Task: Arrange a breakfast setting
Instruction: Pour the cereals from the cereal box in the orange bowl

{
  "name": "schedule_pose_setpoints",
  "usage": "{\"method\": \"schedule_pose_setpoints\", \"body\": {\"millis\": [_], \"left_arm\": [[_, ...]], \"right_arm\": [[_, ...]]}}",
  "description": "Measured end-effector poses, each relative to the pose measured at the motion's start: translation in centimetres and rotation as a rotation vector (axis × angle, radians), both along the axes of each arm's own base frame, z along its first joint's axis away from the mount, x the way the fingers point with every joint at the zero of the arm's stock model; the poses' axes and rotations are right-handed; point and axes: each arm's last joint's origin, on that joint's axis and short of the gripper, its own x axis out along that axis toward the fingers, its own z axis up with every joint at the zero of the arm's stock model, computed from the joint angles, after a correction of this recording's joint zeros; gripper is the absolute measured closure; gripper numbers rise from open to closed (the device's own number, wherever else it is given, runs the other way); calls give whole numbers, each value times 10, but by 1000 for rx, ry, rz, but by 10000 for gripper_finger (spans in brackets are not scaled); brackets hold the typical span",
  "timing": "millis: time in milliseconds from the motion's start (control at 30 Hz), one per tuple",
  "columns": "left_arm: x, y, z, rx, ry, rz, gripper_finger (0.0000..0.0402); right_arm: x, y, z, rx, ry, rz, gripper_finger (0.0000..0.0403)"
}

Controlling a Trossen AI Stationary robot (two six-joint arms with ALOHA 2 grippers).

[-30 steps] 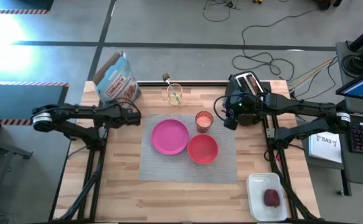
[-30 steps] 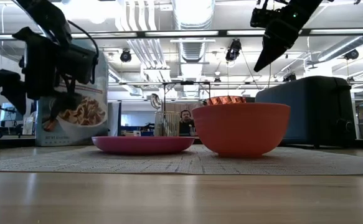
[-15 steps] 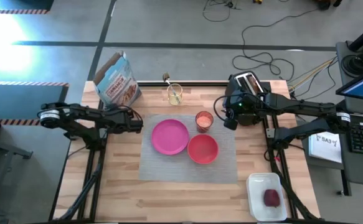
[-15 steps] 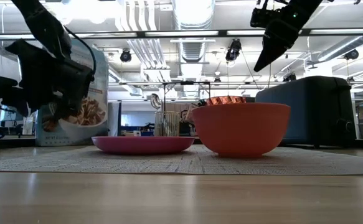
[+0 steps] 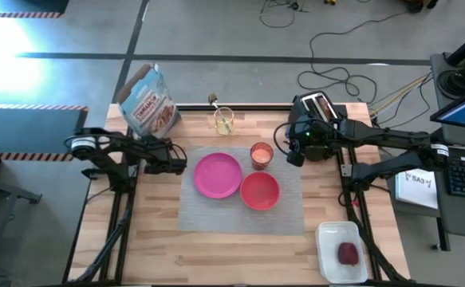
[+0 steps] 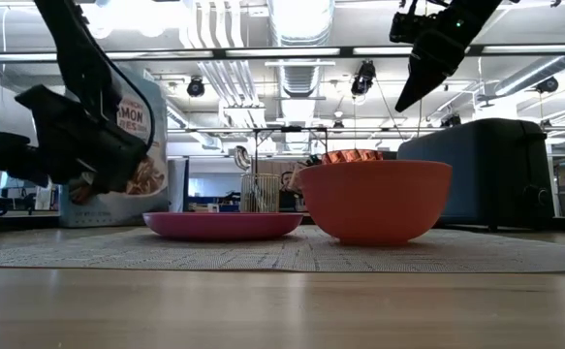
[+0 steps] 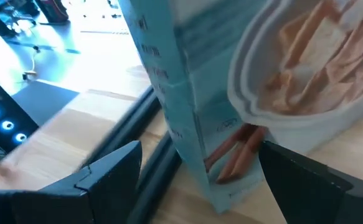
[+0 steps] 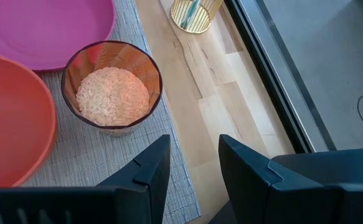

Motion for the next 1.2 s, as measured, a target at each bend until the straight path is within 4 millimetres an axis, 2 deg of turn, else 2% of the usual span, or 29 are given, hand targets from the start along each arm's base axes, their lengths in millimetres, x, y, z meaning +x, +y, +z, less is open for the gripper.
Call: {"method": "schedule_pose_setpoints", "body": {"millis": [267, 833, 967, 1200], "left_arm": [[17, 1, -7, -9, -38, -86, 95], [48, -21, 9, -22, -154, -225, 95], [47, -29, 10, -22, -158, -251, 95], [35, -41, 10, -82, -159, -188, 95]], "right_arm": [[0, 0, 0, 0, 0, 0, 275], [0, 0, 0, 0, 0, 0, 275], [0, 0, 0, 0, 0, 0, 275], [0, 0, 0, 0, 1, 0, 275]]}}
